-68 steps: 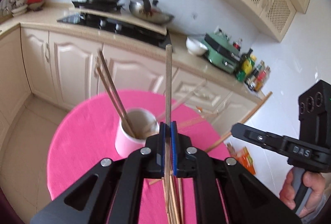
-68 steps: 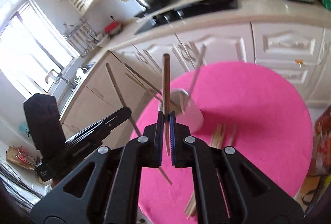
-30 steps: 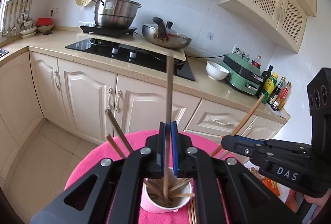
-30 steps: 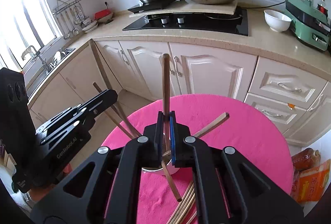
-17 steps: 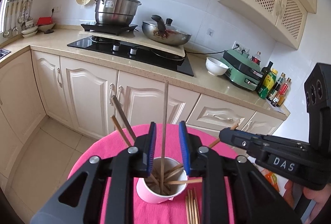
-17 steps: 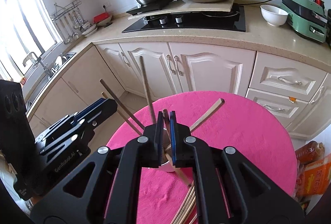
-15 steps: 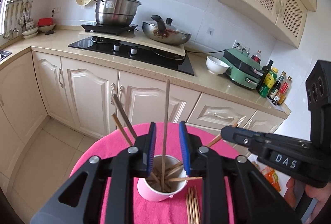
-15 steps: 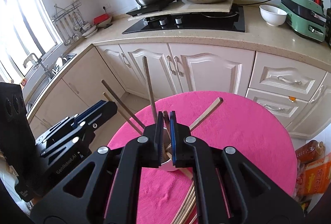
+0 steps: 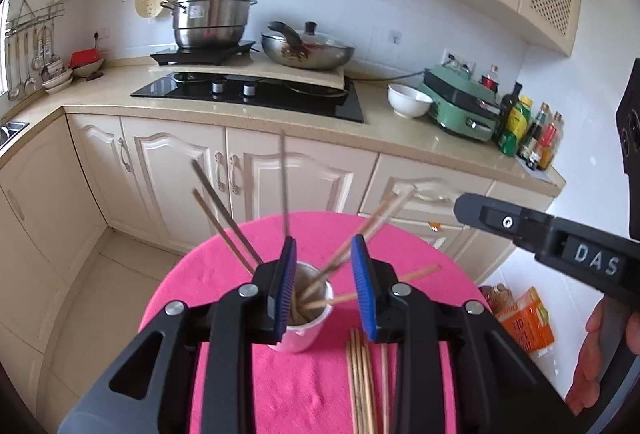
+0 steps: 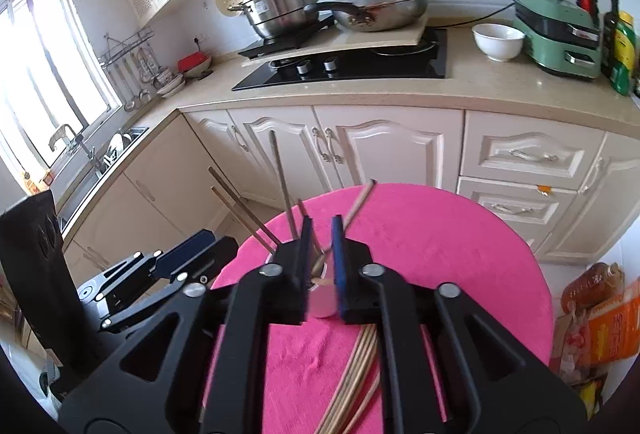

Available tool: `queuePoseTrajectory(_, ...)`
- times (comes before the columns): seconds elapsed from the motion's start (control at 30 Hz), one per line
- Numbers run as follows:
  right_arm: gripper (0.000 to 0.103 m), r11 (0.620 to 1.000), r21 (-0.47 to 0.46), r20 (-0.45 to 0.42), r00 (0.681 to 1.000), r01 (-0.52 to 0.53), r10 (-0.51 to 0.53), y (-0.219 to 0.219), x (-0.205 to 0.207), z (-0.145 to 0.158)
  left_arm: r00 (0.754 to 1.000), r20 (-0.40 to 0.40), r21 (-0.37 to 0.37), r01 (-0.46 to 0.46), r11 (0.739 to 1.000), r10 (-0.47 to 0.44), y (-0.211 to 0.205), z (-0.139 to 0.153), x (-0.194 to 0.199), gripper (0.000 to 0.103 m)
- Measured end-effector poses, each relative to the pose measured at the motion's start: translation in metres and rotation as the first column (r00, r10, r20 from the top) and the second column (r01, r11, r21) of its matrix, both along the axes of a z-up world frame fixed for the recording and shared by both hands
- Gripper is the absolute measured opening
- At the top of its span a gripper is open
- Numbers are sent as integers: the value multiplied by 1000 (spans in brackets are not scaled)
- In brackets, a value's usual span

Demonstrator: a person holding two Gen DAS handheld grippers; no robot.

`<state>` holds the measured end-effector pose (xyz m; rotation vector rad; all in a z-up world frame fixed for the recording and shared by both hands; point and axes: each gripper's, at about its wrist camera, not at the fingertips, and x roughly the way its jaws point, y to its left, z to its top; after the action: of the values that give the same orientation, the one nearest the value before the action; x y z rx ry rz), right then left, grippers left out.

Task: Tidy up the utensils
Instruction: 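Lower the chopstick into the cup and open the left gripper, then lower the left gripper to the loose chopsticks on the cloth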

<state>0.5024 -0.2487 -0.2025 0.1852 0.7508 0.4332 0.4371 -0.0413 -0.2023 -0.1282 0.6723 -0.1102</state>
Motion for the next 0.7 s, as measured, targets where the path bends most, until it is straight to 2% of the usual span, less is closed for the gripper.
queuePoseTrajectory(0.03,36,1000,3,2,1000,8,-8,-4,-3,0,1000,-7,1,5,1000,-5,-4,-1,-2,29)
queuePoseTrajectory(0.1,48,999,9,13,999,31,-31,-16,-12,0,1000,-17,-2,12,1000,-12,-11,-4,-7,30)
queuePoseTrajectory(0.27,48,996,9,-10,996,84,-83,-47,-29,-10,996,-84,22,37,999,-35,-25,-27,-21,30)
queuePoseTrajectory(0.43,48,991,-25,-85,987,134,-136,-74,-40,-42,981,-190,16,52,999,-48,-35,-64,-27,30)
queuePoseTrajectory(0.5,48,988,-51,-134,980,143,-149,-79,-44,-63,968,-244,16,61,998,-55,-39,-82,-26,30)
queuePoseTrajectory(0.57,48,988,-63,-176,972,144,-153,-82,-47,-83,945,-321,14,78,997,-70,-44,-106,-22,30)
queuePoseTrajectory(0.7,48,989,-73,-258,955,132,-147,-82,-53,-119,882,-464,-4,90,996,-82,-48,-152,-11,30)
